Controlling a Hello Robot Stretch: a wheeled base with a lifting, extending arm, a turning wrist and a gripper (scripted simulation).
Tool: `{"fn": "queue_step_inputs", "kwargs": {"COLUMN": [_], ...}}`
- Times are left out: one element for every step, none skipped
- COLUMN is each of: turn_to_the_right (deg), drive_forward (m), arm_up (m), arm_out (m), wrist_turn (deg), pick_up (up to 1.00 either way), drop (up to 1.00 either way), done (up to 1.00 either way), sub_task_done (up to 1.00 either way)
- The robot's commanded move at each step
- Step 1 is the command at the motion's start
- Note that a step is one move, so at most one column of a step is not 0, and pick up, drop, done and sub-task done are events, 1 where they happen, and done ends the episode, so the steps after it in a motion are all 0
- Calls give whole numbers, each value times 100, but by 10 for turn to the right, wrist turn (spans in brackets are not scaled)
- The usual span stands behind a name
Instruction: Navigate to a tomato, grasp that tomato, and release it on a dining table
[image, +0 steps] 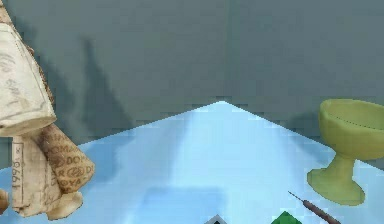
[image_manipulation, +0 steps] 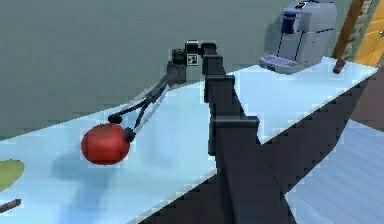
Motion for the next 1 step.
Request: {"fn": "queue_step_inputs", "kwargs": {"turn_to_the_right": [0], "drive_forward": [0], "arm_up": [0], "arm_out": [-46], "wrist_turn": [0], "pick_up": [0], "drop": [0], "done": [0], "sub_task_done": [0]}}
